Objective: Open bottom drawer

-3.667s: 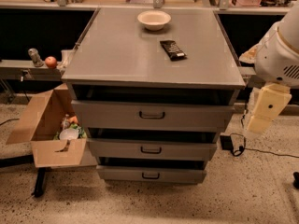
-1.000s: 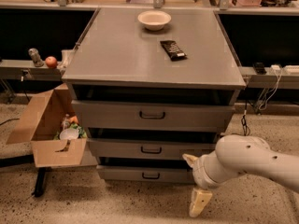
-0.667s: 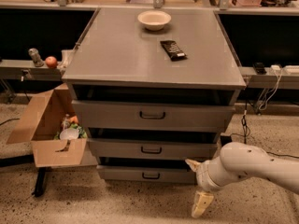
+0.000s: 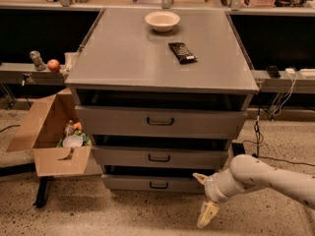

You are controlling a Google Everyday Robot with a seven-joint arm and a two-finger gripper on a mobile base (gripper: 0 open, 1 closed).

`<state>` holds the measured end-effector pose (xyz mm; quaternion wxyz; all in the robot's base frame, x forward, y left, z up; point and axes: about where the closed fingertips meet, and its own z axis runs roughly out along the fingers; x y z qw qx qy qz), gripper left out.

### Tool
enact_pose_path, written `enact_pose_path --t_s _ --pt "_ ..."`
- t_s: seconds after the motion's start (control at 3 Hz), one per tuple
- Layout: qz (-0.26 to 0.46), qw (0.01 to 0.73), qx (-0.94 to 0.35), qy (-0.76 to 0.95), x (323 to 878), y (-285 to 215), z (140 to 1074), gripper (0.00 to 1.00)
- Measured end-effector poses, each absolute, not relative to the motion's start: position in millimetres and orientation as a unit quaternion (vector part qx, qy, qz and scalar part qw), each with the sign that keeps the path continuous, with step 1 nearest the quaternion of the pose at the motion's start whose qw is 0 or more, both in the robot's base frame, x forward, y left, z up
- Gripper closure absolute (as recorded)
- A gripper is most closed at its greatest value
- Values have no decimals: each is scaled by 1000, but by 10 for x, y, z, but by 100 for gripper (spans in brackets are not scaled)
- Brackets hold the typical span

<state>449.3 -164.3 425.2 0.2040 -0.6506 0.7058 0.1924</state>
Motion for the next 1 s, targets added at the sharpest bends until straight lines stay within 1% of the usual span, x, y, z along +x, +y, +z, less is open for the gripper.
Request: enact_pose_path --t_s 0.33,1.0 --pt "193 203 -650 707 4498 -1639 4226 0" --pt "171 156 -662 713 4772 -1806 3161 0"
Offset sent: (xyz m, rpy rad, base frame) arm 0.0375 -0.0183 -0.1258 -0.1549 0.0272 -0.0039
